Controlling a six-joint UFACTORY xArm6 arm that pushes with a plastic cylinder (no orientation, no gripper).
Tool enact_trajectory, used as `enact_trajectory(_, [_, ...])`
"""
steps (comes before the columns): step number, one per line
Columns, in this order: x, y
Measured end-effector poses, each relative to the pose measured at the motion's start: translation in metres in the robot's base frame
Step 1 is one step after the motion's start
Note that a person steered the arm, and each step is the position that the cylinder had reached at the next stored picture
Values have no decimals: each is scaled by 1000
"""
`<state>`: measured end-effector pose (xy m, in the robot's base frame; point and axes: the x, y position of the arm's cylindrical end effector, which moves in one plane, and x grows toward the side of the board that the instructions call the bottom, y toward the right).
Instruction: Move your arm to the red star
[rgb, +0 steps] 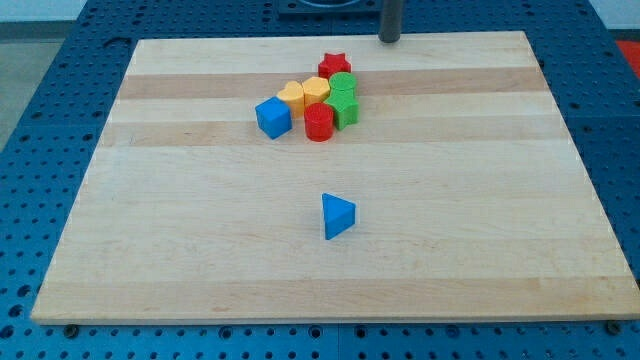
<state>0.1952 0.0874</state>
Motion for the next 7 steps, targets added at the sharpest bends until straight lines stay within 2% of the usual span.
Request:
enact_trajectory(3, [47,11])
enact_trajectory(7, [52,-31])
